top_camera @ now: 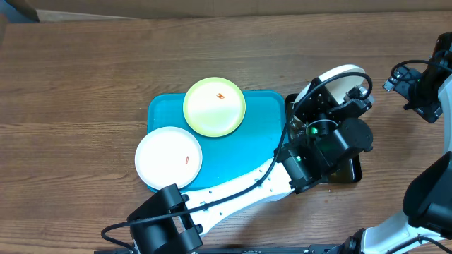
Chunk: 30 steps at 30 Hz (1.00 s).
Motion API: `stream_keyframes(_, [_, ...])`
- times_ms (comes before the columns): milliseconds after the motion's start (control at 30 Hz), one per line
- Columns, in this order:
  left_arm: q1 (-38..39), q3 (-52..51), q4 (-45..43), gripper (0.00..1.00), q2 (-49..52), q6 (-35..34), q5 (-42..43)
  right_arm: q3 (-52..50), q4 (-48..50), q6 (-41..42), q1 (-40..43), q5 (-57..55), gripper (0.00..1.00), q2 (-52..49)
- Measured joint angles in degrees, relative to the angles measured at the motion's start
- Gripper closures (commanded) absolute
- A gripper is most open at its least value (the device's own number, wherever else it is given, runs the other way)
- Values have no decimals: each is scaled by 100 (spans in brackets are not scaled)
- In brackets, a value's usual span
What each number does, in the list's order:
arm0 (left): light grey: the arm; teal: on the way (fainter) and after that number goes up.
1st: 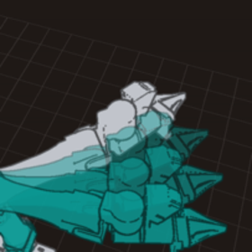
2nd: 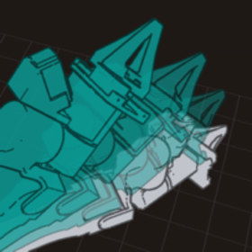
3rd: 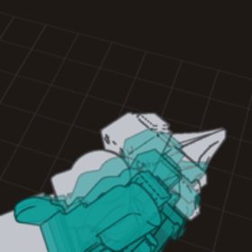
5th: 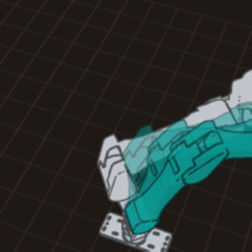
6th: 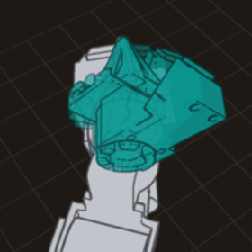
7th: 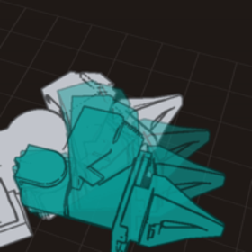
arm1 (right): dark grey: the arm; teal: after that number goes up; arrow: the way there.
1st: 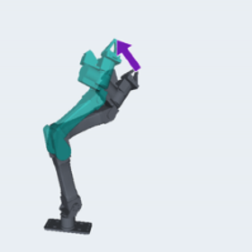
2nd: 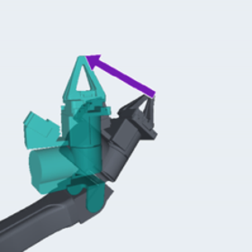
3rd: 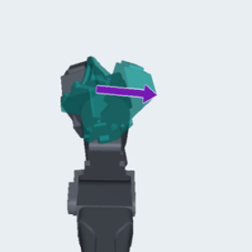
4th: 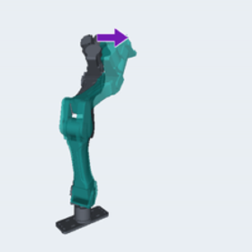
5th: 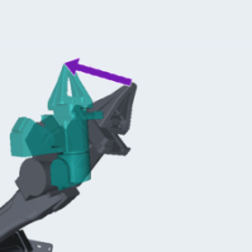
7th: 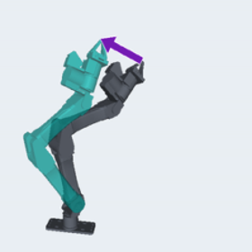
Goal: Clean dirty plates on tray and stack at the side
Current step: 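Carry the cream plate with the left gripper to the table's left side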
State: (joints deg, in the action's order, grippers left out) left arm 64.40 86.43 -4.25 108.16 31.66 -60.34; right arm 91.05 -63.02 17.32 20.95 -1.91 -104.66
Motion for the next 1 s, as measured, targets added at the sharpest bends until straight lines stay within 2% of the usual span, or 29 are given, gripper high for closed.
stream_keyframes(133, [-4,4,330,96,0,-542,-22,0,0,2,0,0,0,0])
stream_keyframes(267, [-81,31,1519,96,0,-1725,302,0,2,2,0,-2,0,0])
stream_keyframes(367, [-258,28,2345,96,0,-2734,1156,0,4,4,0,0,0,2])
stream_keyframes(567, [-1038,31,2970,96,0,-4400,3115,-2,0,4,0,-2,0,0])
stream_keyframes(667, [-1766,35,3130,96,-2,-4962,4264,-2,0,2,0,0,0,0])
stream_keyframes(867, [-4113,81,3246,96,-33,-5615,7125,-2,-2,4,0,0,0,0])
stream_keyframes(1000, [-5794,140,3794,96,-76,-5759,8196,-2,2,2,0,0,0,0])
